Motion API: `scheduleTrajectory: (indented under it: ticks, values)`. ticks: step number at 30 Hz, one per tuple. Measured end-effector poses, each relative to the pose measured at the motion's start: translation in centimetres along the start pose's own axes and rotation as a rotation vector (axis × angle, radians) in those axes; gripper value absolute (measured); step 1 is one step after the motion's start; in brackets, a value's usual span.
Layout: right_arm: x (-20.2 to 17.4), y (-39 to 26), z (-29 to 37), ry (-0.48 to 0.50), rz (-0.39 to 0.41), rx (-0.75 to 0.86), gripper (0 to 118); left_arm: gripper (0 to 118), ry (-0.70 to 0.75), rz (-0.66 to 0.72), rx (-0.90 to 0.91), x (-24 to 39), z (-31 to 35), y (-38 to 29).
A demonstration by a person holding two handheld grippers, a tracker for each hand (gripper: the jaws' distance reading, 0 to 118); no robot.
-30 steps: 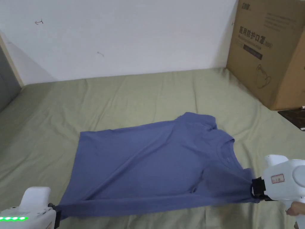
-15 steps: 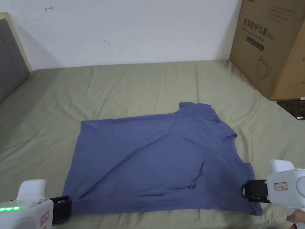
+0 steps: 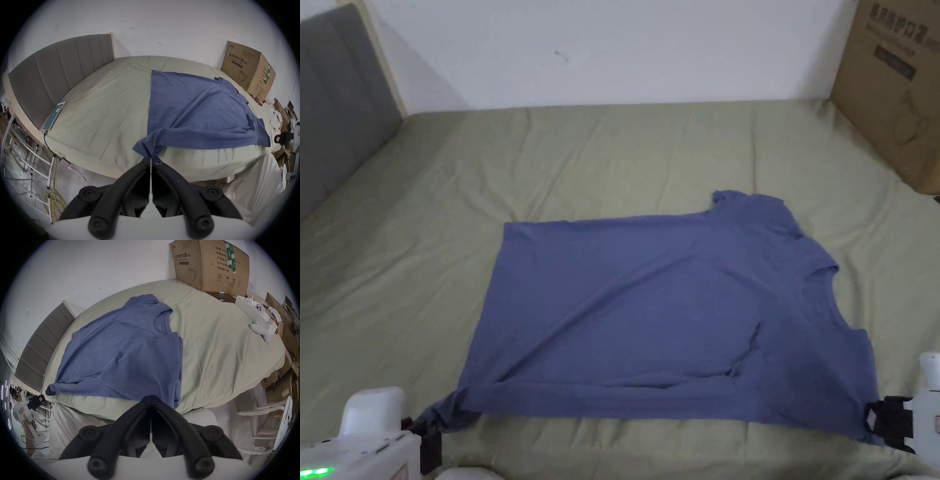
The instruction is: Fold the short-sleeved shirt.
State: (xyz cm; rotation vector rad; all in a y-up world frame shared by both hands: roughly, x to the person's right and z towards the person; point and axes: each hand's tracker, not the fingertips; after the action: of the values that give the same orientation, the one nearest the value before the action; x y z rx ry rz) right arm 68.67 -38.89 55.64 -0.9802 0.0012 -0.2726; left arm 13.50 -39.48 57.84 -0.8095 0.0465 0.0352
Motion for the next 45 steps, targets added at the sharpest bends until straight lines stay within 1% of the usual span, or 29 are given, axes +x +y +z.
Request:
scheduleTrajectory:
  ticks: [1,2,3,4,6,7,8,9,10,12,13,14,16,17,18,19,20,22,23,24,25,26,27,28,29,30,34,39,45]
  values:
    - [0.1,0.1,-0.2,-0.003,0.001,-0.005,0,56,0.014,0.000,0.007,0.0,-0.3,0.5]
    - [-0.4,0.1,-0.2,-0.006,0.002,-0.007,0,82,0.009,-0.002,0.005,-0.1,-0.7,1.0]
    - [-0.4,0.2,-0.3,-0.009,0.001,-0.012,0,99,0.008,-0.002,0.004,-0.1,-1.3,1.3]
    - [-0.4,0.2,-0.5,-0.011,0.003,-0.016,0,105,0.008,0.002,0.005,-0.1,-1.9,2.0]
    - [-0.3,0.3,-1.0,-0.013,0.008,-0.025,0,93,-0.007,0.017,-0.014,-0.2,-3.5,2.4]
    - [-0.3,0.2,-1.2,-0.015,0.010,-0.033,0,77,-0.025,0.029,-0.050,-0.1,-4.4,2.5]
    - [-0.3,0.1,-1.5,-0.018,0.010,-0.039,0,53,-0.050,0.035,-0.064,0.2,-4.8,2.7]
    - [-0.3,0.1,-1.7,-0.018,0.010,-0.046,0,23,-0.051,0.040,-0.062,0.3,-5.3,2.7]
    - [0.1,0.2,-2.3,-0.020,0.008,-0.055,0,3,-0.045,0.031,-0.071,0.7,-5.8,2.6]
    - [0.2,0.0,-2.5,-0.027,0.005,-0.064,0,2,-0.013,0.013,-0.074,1.4,-5.9,2.5]
    - [0.2,0.0,-2.3,-0.023,0.012,-0.066,0,2,-0.034,0.024,-0.075,1.3,-5.8,2.5]
    - [0.0,0.0,-2.1,0.002,0.055,-0.062,0,2,-0.075,0.048,-0.084,1.3,-5.6,2.6]
    - [-0.5,0.2,-1.8,-0.028,0.110,-0.022,3,2,-0.073,0.044,-0.073,1.1,-5.3,2.7]
    - [-0.6,0.5,-1.9,-0.044,0.145,-0.014,18,2,-0.067,0.024,-0.073,1.3,-5.1,2.9]
    - [-0.7,0.8,-2.0,-0.057,0.166,-0.016,46,2,-0.063,0.005,-0.070,1.4,-5.0,3.0]
    - [-0.7,1.2,-2.4,-0.072,0.173,-0.028,85,2,-0.063,-0.002,-0.068,1.4,-4.9,3.0]
    - [-0.7,1.5,-2.7,-0.072,0.171,-0.034,91,2,-0.064,-0.002,-0.068,1.4,-4.6,3.4]
    - [-0.3,2.1,-3.7,-0.053,0.177,-0.041,90,2,-0.071,-0.006,-0.064,1.6,-4.3,3.5]
    - [-0.1,2.2,-4.7,-0.058,0.175,-0.071,87,2,-0.072,-0.010,-0.059,1.7,-4.2,3.4]
    - [0.0,2.2,-5.3,-0.082,0.159,-0.122,68,2,-0.072,-0.015,-0.059,1.3,-4.5,3.5]
    - [0.1,2.0,-5.7,-0.070,0.168,-0.132,11,2,-0.070,-0.021,-0.058,1.4,-4.5,3.5]
    - [0.2,1.6,-6.1,-0.096,0.164,-0.115,0,2,-0.070,-0.025,-0.055,1.4,-4.4,3.4]
    - [0.4,1.4,-5.9,-0.105,0.147,-0.104,0,2,-0.071,-0.028,-0.056,1.4,-4.3,3.4]
    - [0.7,1.6,-6.0,-0.041,0.114,-0.155,0,2,-0.073,-0.028,-0.057,1.2,-4.2,3.4]
    - [0.8,1.6,-5.8,-0.036,0.072,-0.145,0,2,-0.075,-0.029,-0.058,1.2,-4.2,3.3]
    - [0.9,1.4,-5.5,-0.039,0.064,-0.126,0,2,-0.074,-0.031,-0.061,1.2,-4.2,3.3]
    - [0.8,2.3,-4.3,-0.038,0.062,-0.099,0,2,-0.071,-0.027,-0.056,0.8,-3.9,3.8]
    - [0.0,5.9,-2.2,0.007,0.040,-0.032,0,2,-0.061,-0.059,-0.045,0.7,-4.0,6.4]
    - [-0.4,13.6,-4.5,-0.041,0.041,0.017,0,2,-0.040,-0.140,-0.038,1.3,-7.4,12.6]
